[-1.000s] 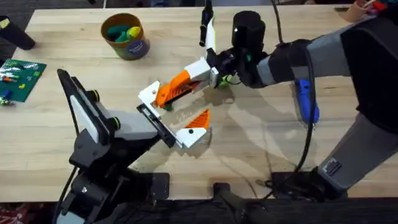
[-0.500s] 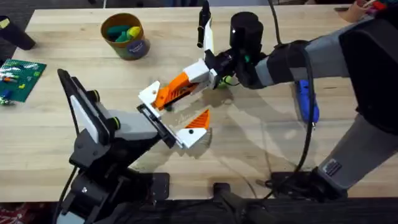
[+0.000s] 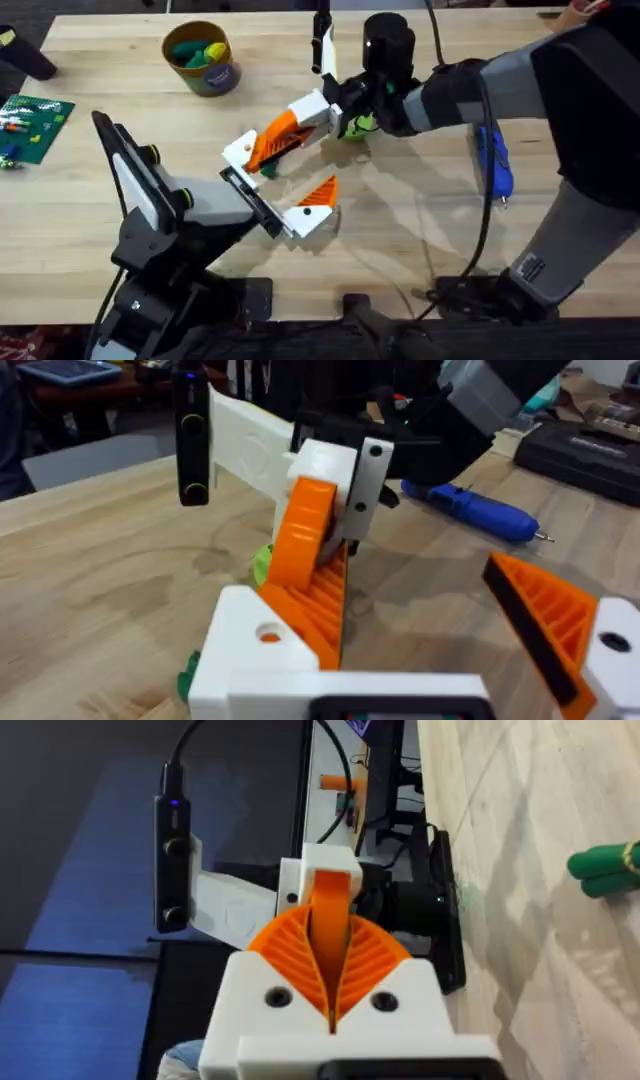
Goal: Pick up the gripper from the table and insert it into the empty holder that is missing its gripper. Then pick up a screw, insert it into the mounting hole, and use the screwdriver to tighten it. Finally, clean up the table by picking up the vegetable and placing it into the bucket.
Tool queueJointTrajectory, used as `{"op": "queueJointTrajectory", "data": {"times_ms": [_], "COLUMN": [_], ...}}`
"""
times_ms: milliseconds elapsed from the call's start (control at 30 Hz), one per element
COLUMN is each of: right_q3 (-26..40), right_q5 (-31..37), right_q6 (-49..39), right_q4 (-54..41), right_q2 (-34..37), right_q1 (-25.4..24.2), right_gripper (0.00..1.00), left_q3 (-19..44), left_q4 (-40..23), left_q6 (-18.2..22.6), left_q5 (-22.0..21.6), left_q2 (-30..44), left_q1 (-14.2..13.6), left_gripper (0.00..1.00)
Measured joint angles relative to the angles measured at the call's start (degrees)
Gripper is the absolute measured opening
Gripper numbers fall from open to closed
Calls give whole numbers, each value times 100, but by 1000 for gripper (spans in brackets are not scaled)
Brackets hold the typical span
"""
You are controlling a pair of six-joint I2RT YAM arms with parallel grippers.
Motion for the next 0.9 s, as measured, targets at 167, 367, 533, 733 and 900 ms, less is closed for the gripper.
{"op": "queueJointTrajectory", "data": {"times_ms": [167,367,533,733,900], "right_q3": [98,247,324,392,445], "right_q5": [0,0,0,0,0], "right_q6": [2,44,48,66,66], "right_q4": [-60,-74,-118,-165,-203], "right_q2": [55,162,207,225,248], "right_q1": [2,31,57,146,160], "right_gripper": [16,17,19,16,18], "left_q3": [0,0,0,0,0], "left_q4": [0,-1,-2,-1,0], "left_q6": [2,0,0,0,3], "left_q5": [1,-15,-53,-66,-82], "left_q2": [0,0,0,-1,-2], "left_q1": [0,0,0,2,22], "left_gripper": [988,987,986,986,986]}}
